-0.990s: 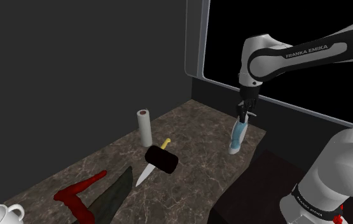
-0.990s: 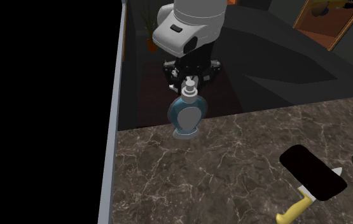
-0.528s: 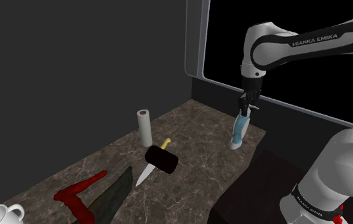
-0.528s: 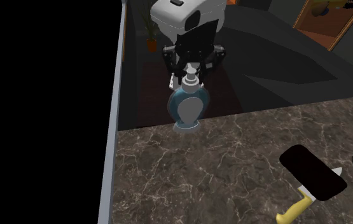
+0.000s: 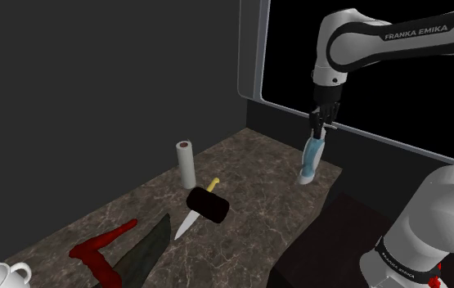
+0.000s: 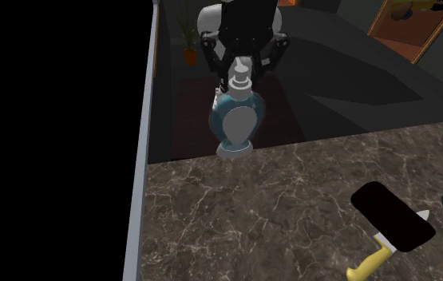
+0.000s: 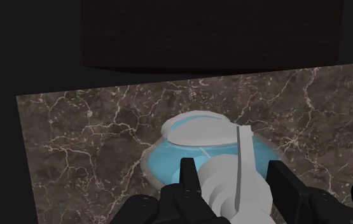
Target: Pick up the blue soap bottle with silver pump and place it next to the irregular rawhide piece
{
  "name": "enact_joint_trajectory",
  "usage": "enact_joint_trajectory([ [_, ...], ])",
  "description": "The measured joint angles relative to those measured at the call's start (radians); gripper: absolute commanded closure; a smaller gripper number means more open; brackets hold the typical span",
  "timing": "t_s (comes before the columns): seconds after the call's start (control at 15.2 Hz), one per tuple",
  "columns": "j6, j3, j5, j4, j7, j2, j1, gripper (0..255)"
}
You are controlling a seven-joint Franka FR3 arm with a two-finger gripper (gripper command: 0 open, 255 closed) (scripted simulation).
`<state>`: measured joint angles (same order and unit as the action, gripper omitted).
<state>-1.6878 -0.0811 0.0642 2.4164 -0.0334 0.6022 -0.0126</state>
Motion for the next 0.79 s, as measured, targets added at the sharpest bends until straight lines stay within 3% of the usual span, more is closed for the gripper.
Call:
enact_joint_trajectory([
  [0.79, 0.163, 0.008, -0.006, -0.169, -0.002, -0.006, 0.003, 255],
])
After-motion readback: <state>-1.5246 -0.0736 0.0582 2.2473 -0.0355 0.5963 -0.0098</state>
